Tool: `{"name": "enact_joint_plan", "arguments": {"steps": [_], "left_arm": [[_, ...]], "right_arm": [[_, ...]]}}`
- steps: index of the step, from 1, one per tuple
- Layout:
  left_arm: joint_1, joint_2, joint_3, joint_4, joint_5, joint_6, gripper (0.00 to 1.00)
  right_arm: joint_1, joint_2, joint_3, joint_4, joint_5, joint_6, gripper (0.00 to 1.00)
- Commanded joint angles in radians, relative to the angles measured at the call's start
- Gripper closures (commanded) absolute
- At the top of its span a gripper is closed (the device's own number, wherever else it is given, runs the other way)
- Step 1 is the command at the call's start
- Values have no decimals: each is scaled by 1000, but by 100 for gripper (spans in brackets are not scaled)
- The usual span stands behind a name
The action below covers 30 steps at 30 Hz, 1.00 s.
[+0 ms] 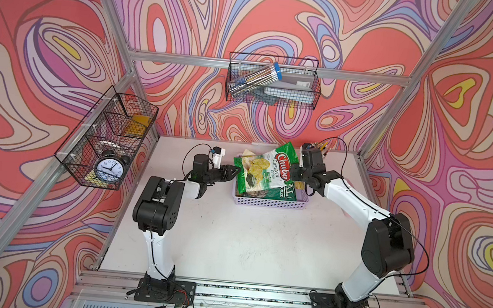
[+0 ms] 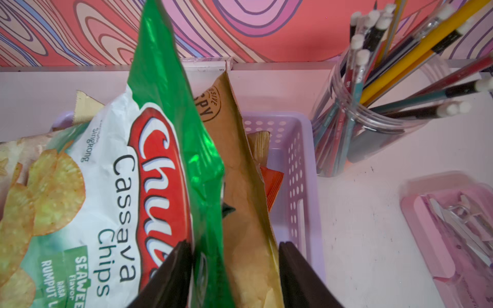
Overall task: Put the potato chips into the basket
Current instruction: Place the potato chip in the basket, then reset both arms
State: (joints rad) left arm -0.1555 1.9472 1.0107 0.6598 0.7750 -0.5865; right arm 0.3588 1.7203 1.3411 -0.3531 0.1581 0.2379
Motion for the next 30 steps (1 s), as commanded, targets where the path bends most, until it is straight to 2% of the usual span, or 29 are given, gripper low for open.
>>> {"name": "enact_joint_plan", "arguments": {"steps": [1, 2, 3, 6, 10, 13, 16, 18, 19, 23, 24, 27, 29, 30], "left_arm": [[1, -50, 19, -72, -25, 38, 26], [1, -70, 16, -73, -32, 41, 16], [1, -91, 13, -79, -45, 42, 2], [1, -175, 8, -142, -109, 69, 1], [1, -322, -33, -239, -274, 135, 1], [1, -447, -102, -304, -504, 210, 1], [0, -570, -256, -252, -749, 290, 1], [0, -633, -359, -202, -878, 359, 1], [1, -656, -411, -169, -943, 399, 1], [1, -658, -557, -48, -1178, 534, 1], [5, -682, -550, -114, -1175, 537, 1], [10, -670, -604, 1, -1176, 608, 1], [14, -637, -593, -53, -1160, 613, 1], [16, -597, -590, -42, -1153, 621, 1]], "right_arm": [[-3, -34, 16, -18, 3, 5, 43], [-3, -48, 17, -22, 4, 6, 42], [-3, -63, 18, -25, 7, 5, 41], [-3, -119, 18, -33, 31, -1, 38], [-8, -217, -33, -6, 143, -25, 34], [-50, -287, -138, 87, 224, -20, 33], [-114, -355, -303, 227, 300, -7, 28], [-144, -385, -426, 333, 347, -19, 21], [-157, -396, -484, 395, 364, -21, 18], [-181, -375, -735, 696, 389, -53, 17], [-182, -355, -776, 761, 397, -65, 16], [-189, -255, -847, 907, 435, -90, 15], [-198, -222, -814, 881, 414, -104, 15], [-201, -203, -828, 959, 409, -134, 15]]}}
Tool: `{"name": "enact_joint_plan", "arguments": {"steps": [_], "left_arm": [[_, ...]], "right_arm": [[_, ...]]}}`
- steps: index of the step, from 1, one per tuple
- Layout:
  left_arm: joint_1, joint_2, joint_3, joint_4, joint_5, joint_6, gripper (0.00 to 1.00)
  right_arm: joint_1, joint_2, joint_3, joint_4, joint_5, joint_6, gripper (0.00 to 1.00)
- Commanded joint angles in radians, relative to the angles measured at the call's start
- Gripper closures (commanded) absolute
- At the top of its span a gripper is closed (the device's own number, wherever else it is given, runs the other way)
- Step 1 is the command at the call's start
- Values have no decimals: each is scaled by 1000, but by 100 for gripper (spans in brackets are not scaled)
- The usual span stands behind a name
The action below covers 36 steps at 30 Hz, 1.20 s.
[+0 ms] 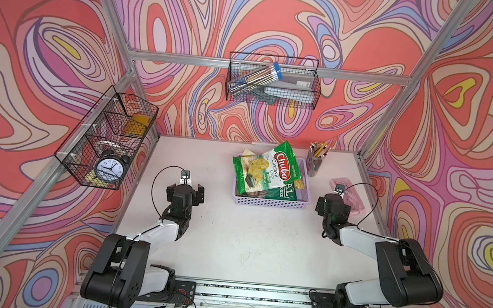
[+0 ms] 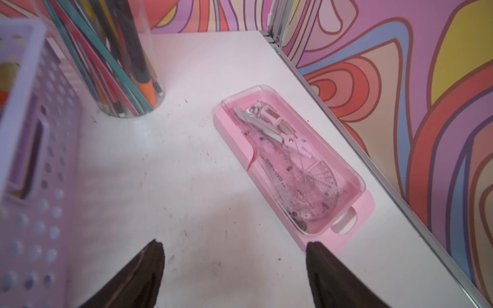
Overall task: Put the potato chips into the basket
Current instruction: Reset both arms
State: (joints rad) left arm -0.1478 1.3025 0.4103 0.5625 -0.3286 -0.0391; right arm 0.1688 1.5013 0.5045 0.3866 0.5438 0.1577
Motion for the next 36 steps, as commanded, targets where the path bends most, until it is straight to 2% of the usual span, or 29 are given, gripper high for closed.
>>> {"name": "enact_joint_plan", "arguments": {"steps": [1, 2, 3, 5, 6, 7, 9, 10, 11, 13, 14, 16, 18, 19, 22, 25, 36], "left_arm": [[10, 87, 4, 118, -30, 93, 1], [18, 121, 7, 152, -7, 108, 1], [24, 126, 69, 26, 47, 92, 1], [60, 152, 84, 38, 183, 91, 1], [87, 146, 64, 60, 261, 75, 1], [117, 156, 16, 169, 326, 58, 1], [179, 197, -62, 357, 414, 11, 1], [189, 231, -97, 439, 422, 2, 1], [187, 246, -117, 511, 395, -8, 1], [188, 209, -135, 472, 264, -67, 1], [187, 207, -140, 481, 248, -68, 1], [173, 232, -140, 516, 213, -57, 1], [155, 218, -114, 444, 169, -53, 1], [151, 218, -103, 427, 161, -52, 1], [145, 226, -95, 426, 148, -45, 1], [142, 229, -85, 412, 143, -43, 1], [142, 226, -86, 410, 142, -42, 1]], "right_arm": [[-12, 25, -6, 281, 8, -77, 15], [-14, 29, -29, 345, -10, -98, 16], [-17, 33, -60, 433, -32, -128, 16], [-42, 50, -129, 618, -146, -174, 16], [-81, 73, -166, 694, -239, -150, 16], [-113, 112, -194, 792, -315, -138, 16], [-150, 206, -212, 912, -367, -108, 16], [-156, 220, -216, 952, -378, -111, 15], [-155, 197, -214, 900, -377, -108, 15], [-156, 206, -202, 895, -289, -76, 13], [-159, 196, -199, 875, -293, -71, 4], [-160, 196, -167, 829, -296, -78, 2], [-160, 183, -92, 665, -306, -77, 2], [-154, 195, -54, 605, -302, -89, 2], [-135, 196, -79, 655, -344, -132, 2], [-135, 200, -47, 596, -337, -124, 2], [-150, 198, -47, 591, -363, -117, 2]]}}
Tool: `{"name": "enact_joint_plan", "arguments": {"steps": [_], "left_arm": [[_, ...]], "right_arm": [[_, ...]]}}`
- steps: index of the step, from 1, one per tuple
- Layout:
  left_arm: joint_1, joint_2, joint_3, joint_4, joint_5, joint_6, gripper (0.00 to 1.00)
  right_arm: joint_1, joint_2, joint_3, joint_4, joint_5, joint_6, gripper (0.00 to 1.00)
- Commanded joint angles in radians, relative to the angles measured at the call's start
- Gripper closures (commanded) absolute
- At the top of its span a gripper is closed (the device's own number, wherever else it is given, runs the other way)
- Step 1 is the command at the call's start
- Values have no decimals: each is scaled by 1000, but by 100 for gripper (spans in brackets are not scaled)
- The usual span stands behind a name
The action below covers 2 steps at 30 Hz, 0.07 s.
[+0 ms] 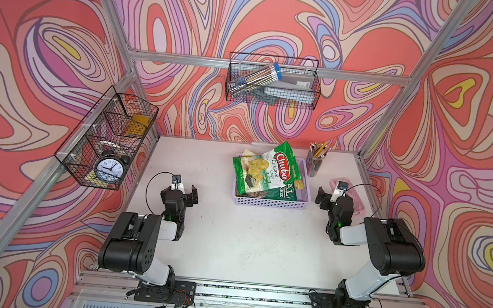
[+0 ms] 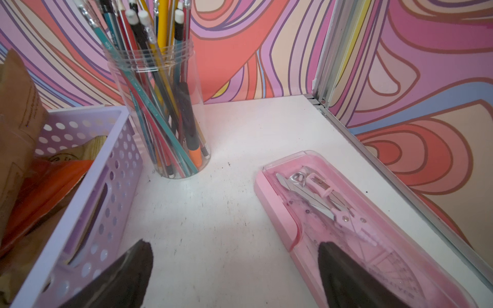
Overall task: Put the potato chips into the basket
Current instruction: Reset both arms
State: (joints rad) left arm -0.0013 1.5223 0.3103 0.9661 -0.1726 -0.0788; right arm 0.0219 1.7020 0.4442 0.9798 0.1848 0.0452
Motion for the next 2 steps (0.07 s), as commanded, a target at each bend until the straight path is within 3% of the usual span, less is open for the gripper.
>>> {"name": "enact_joint_plan", "arguments": {"steps": [1, 2], "left_arm": [[-6, 6, 15, 6, -13, -3, 1], [-6, 7, 15, 6, -14, -3, 1]], "right_arm": [[-4, -4, 14, -1, -3, -4, 2], [-4, -4, 13, -1, -3, -4, 2]]}}
